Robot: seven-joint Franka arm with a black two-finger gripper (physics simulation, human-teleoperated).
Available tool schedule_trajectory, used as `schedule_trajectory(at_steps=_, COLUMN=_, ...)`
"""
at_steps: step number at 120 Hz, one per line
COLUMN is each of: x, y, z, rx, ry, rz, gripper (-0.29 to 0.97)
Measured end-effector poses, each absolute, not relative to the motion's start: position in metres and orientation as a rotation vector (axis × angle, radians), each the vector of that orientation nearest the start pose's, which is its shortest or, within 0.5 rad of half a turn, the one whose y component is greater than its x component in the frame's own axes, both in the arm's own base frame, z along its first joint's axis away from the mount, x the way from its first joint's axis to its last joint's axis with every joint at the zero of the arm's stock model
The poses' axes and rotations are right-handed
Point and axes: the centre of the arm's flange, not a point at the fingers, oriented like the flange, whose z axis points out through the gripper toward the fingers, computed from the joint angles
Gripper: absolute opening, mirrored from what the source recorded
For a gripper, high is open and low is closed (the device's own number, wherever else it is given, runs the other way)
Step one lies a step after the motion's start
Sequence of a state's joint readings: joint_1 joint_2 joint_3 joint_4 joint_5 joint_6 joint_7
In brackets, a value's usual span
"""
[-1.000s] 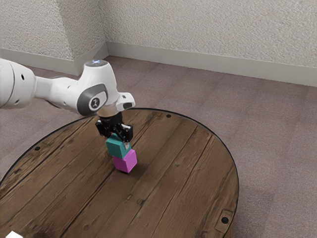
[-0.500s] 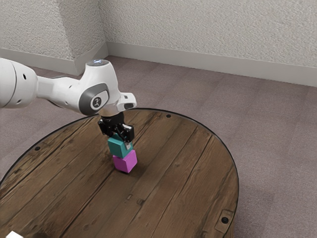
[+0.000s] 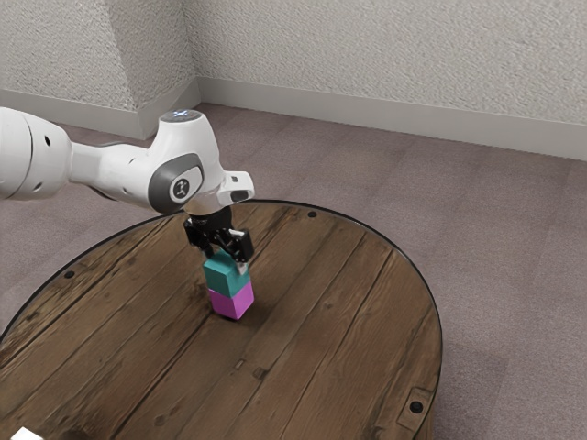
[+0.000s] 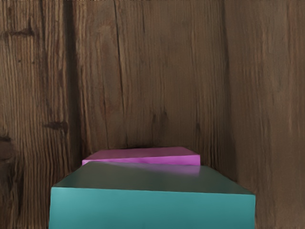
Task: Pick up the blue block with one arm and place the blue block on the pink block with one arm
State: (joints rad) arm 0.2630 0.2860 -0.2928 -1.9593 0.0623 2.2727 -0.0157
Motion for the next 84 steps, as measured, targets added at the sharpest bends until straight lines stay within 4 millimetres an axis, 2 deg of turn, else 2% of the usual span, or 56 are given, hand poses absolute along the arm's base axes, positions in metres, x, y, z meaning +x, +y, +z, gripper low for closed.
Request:
schedule_trajectory(at_steps=26, x=0.611, y=-0.007, z=0.344, rx=-3.174, ry=0.071, rz=-0.074, gripper=0.65)
schedule_trajectory(at_steps=40, x=0.613, y=0.000, z=0.360, rx=-3.161, ry=0.062, rz=-0.117, gripper=0.66)
schedule_trajectory(at_steps=46, x=0.616, y=0.000, z=0.387, rx=-3.148, ry=0.065, rz=-0.186, gripper=0.66)
schedule_trajectory(at_steps=54, x=0.620, y=0.000, z=0.445, rx=-3.124, ry=0.064, rz=-0.309, gripper=0.67)
schedule_trajectory(at_steps=63, x=0.609, y=0.001, z=0.512, rx=-3.094, ry=0.054, rz=-0.387, gripper=0.67)
schedule_trajectory(at_steps=66, x=0.603, y=0.001, z=0.528, rx=-3.088, ry=0.051, rz=-0.389, gripper=0.67)
schedule_trajectory(at_steps=73, x=0.595, y=-0.001, z=0.543, rx=-3.089, ry=0.051, rz=-0.346, gripper=0.67)
schedule_trajectory(at_steps=84, x=0.588, y=-0.003, z=0.543, rx=-3.097, ry=0.056, rz=-0.258, gripper=0.68)
